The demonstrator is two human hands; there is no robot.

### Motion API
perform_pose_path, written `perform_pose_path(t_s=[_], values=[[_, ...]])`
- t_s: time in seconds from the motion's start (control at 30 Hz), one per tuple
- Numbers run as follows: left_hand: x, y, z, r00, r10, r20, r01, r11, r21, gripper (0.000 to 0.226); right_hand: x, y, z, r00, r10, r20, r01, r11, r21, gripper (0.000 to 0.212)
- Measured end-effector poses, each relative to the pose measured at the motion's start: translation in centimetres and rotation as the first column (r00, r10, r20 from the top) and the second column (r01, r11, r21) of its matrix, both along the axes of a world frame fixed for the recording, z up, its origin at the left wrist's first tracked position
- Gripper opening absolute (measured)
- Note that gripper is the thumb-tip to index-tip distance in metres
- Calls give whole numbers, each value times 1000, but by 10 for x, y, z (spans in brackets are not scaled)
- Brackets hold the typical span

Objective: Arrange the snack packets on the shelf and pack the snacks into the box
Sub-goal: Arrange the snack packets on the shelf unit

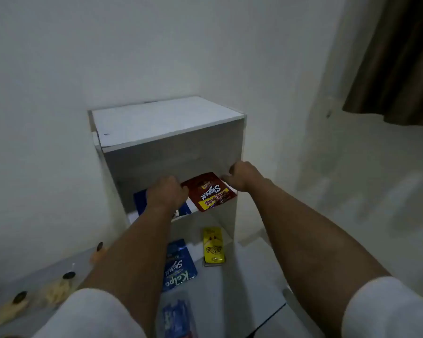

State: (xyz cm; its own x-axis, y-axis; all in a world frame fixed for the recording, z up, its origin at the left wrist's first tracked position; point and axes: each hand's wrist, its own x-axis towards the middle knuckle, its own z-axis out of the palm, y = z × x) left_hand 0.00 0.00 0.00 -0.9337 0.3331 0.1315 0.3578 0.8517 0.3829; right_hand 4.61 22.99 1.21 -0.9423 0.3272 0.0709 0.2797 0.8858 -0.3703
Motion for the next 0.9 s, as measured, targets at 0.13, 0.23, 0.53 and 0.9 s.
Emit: perform_pose_path(t_s=[0.13, 0.23, 0.53, 0.9], values=[[-10, -10, -27, 970, 243, 26, -238, 963, -125, 33, -26, 11, -41, 998, -35, 50, 37, 999, -33, 46], [-16, -15, -38, 938, 340, 65, -320, 924, -211, 26, -40, 12, -67, 993, -92, 73, 94, 995, -20, 45], [-16, -24, -65, 882, 464, 88, -423, 859, -288, 36, -61, 8, -91, 982, -114, 152, 108, 993, 46, 57], [14, -19, -76, 908, 416, -58, -418, 883, -213, 38, -37, -3, -108, 966, -255, -43, 235, 935, -266, 63]])
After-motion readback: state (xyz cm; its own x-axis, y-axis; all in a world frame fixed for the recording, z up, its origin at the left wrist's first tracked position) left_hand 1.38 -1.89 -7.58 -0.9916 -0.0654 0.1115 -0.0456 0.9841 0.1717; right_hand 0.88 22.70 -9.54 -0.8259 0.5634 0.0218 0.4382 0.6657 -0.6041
